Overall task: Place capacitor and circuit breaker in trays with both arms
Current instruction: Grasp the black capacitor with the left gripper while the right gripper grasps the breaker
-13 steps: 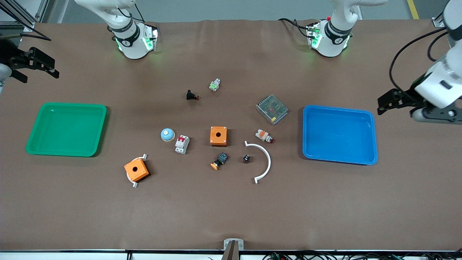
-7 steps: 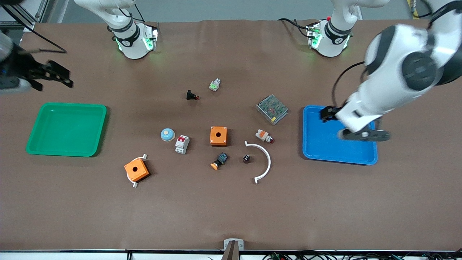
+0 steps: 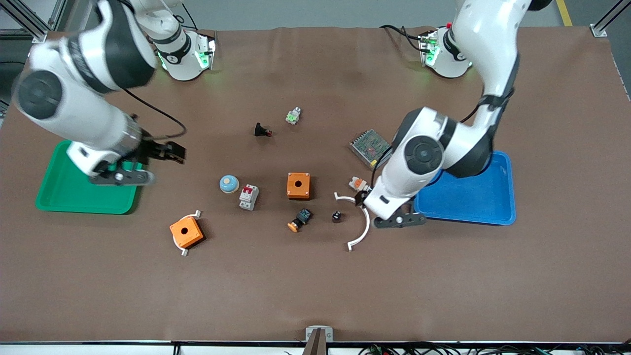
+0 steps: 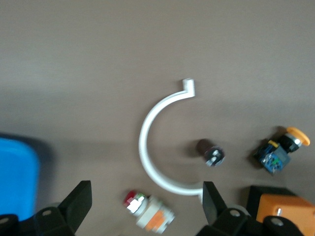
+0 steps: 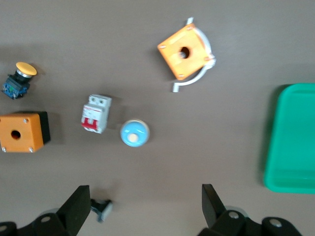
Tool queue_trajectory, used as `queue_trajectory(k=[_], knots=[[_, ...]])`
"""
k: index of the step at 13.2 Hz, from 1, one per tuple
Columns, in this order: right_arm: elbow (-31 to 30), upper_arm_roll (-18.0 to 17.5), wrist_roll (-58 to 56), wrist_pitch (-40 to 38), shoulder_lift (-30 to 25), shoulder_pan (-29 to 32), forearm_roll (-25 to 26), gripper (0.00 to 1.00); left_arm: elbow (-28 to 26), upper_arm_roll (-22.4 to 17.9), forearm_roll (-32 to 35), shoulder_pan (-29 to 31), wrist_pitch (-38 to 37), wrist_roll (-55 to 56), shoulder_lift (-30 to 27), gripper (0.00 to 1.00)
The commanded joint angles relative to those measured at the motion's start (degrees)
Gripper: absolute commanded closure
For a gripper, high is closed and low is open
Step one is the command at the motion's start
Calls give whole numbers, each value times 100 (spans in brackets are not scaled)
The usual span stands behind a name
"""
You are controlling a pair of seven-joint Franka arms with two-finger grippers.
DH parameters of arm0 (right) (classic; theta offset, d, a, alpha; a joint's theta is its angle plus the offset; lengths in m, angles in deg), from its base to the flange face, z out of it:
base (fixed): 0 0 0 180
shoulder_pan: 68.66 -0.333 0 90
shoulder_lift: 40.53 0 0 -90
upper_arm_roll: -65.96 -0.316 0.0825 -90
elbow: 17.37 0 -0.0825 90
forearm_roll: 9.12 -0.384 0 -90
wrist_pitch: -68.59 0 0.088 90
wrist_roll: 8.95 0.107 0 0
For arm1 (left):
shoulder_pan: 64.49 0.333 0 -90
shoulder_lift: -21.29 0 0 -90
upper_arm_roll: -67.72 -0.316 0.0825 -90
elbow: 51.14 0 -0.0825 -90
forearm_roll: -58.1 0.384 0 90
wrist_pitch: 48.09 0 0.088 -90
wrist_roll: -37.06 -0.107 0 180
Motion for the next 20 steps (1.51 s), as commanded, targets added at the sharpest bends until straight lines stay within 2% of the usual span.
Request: queue_trajectory(k=[1,5,7,9,11,14,18,19,20], knots=[[96,32,694,431,608,-401,86,0,534,-68,-56,-345,599,326,704,1],[105,41,1081,933,1225,-691,51,4,824,-76,-64,-564,1180,571,1240,0],[105,32,1406,1161,1462,-787,-46,8,1053,-225,-38,-766,1270,704,1514,0],[131,32,1478,1390,1752,-823,-247,13,1054,-550,-29,-1056,1270,705,1611,1],[140,32,1461,1653,1937,-832,-555,14,1027,-822,-20,-1329,1261,705,1673,1],[158,32,1408,2084,2279,-850,-582,17,1010,-841,-3,-1382,1200,696,1682,6],[307,32,1399,2182,2588,-859,-609,25,966,-841,32,-1365,1191,661,1673,30],[368,32,1399,2182,2632,-859,-609,33,966,-841,93,-1365,1191,643,1673,36],[377,32,1399,2182,2649,-867,-609,46,966,-841,103,-1365,1191,652,1673,41]])
